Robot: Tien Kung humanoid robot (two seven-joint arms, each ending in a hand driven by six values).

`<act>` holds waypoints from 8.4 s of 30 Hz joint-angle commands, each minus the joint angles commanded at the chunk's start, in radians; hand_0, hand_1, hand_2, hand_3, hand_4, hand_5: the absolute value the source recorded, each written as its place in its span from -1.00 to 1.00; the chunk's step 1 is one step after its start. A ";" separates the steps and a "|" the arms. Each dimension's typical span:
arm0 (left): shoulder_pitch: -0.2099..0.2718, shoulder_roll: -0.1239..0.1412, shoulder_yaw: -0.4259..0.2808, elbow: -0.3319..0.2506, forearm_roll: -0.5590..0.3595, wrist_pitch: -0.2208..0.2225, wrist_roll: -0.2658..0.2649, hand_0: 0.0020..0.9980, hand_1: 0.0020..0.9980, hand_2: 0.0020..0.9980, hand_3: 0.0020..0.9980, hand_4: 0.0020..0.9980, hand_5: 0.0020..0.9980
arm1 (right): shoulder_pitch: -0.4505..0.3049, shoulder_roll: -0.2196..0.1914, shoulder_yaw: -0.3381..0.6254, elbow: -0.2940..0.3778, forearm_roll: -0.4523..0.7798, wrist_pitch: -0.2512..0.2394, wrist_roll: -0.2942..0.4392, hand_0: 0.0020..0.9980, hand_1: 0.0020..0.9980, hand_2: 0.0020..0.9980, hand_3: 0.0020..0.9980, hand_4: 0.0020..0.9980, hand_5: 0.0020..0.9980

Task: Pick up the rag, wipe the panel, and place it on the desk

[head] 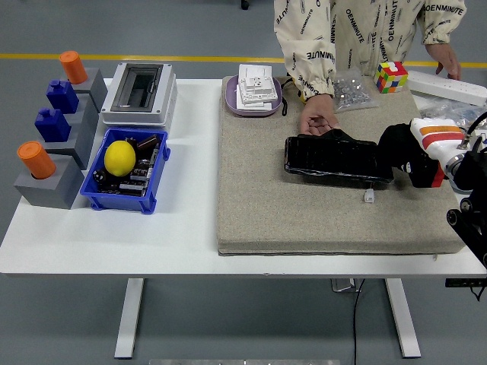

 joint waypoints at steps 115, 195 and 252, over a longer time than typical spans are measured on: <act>0.003 0.002 -0.014 0.000 0.014 0.000 0.000 0.29 0.39 0.47 0.13 0.19 -0.07 | -0.001 -0.032 -0.039 -0.032 0.001 0.006 0.001 -0.66 -0.32 -0.12 -0.16 0.94 -0.83; 0.006 0.005 -0.014 0.000 0.016 0.000 0.000 0.29 0.38 0.47 0.13 0.19 -0.07 | -0.058 -0.023 0.109 0.049 0.057 0.121 -0.147 0.16 0.11 0.34 0.11 1.00 0.17; 0.008 0.008 -0.004 0.000 0.012 0.000 0.001 0.29 0.38 0.47 0.13 0.19 -0.07 | -0.049 -0.071 0.187 0.129 0.032 0.151 -0.153 0.33 0.24 0.46 0.44 1.00 0.29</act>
